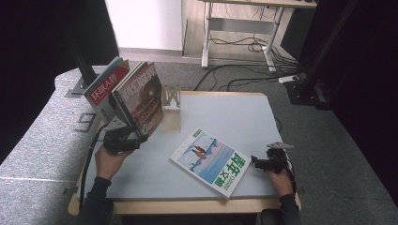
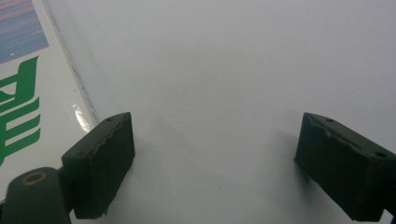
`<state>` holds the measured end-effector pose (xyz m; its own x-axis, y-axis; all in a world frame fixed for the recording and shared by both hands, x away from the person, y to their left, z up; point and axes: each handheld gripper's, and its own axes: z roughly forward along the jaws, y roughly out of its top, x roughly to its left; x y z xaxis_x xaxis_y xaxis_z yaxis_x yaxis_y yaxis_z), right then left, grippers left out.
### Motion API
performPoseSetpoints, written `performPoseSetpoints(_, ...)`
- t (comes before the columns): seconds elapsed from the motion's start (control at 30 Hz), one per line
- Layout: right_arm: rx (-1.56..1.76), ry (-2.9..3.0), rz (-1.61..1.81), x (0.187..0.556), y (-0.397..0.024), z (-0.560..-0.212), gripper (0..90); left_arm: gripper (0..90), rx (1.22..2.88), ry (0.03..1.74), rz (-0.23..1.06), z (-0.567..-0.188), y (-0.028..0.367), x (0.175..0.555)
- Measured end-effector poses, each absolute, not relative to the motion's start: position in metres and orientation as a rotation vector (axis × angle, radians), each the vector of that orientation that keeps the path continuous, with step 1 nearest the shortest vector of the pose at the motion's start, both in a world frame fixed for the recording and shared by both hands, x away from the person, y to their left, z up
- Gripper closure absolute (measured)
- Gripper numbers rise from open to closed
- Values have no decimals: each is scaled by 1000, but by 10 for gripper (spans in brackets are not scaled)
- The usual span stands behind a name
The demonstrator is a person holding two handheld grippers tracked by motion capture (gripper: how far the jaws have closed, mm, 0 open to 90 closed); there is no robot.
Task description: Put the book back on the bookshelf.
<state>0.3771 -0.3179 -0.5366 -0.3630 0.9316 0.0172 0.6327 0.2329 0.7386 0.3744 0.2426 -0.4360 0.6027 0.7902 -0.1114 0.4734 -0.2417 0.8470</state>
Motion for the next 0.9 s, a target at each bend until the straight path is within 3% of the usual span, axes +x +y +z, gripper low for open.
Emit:
performPoseSetpoints(0.23,1435,2082,933,377,-318,-537,109,137,1934,973,325,-442,231,372)
performPoseSetpoints(0.5,1433,2081,933,377,-318,-537,109,5,2038,937,320,-457,210,371)
performPoseSetpoints(0.9,1433,2080,934,377,-318,-537,109,0,2186,862,311,-494,191,371)
